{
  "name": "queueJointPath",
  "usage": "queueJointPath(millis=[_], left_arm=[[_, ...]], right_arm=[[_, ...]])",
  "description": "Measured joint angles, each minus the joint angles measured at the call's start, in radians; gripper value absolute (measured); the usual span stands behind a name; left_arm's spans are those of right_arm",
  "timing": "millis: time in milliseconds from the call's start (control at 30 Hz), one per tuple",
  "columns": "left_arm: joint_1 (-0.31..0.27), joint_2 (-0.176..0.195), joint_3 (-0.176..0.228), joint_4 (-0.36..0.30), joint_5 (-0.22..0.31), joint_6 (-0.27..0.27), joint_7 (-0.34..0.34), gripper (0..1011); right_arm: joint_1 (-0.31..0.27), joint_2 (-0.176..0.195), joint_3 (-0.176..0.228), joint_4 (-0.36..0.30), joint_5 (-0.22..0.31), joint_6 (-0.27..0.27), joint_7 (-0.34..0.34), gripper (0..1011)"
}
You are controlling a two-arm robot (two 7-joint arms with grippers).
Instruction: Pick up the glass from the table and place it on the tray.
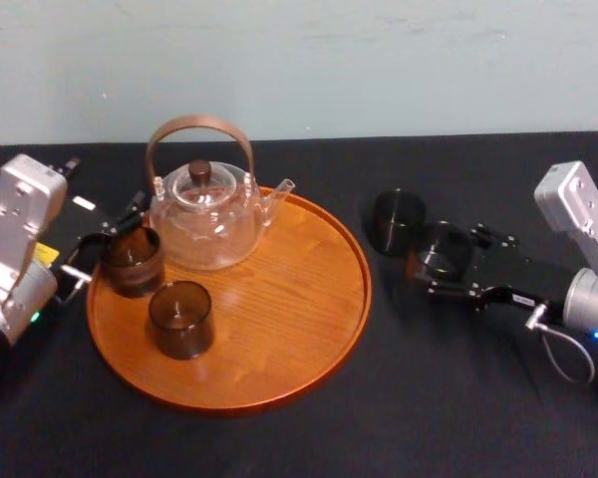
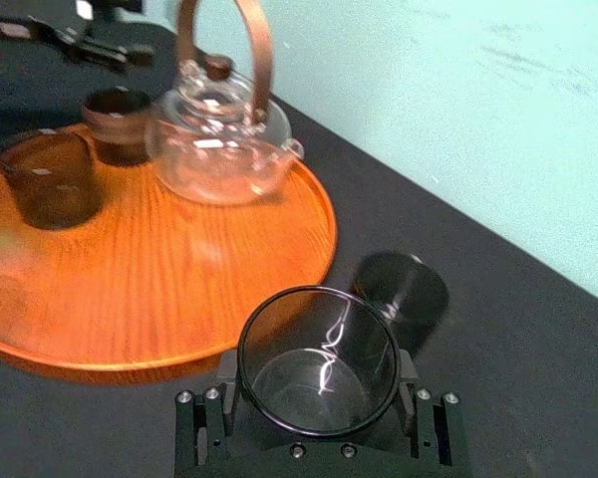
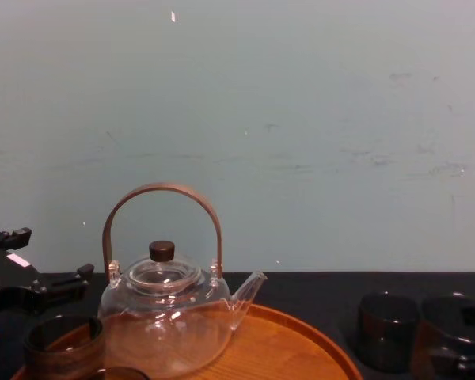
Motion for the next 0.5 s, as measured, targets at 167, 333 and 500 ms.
queueJointPath(millis=[167,333,500], left_arm=[[0.0,0.0,0.0,0.0,0.0,0.0,0.0,1001],[0.0,0.0,0.0,0.0,0.0,0.0,0.0,1001],[0.0,0.0,0.0,0.0,0.0,0.0,0.0,1001]], right_arm=[[0.024,-0.003,-0.029,-0.006,0.009,-0.007,0.023,913],[0.06,-0.016,-0.068,-0.003,0.011,-0.02,0.047,912],[0.093,-0.036,-0.109,0.007,0.011,-0.032,0.066,913]])
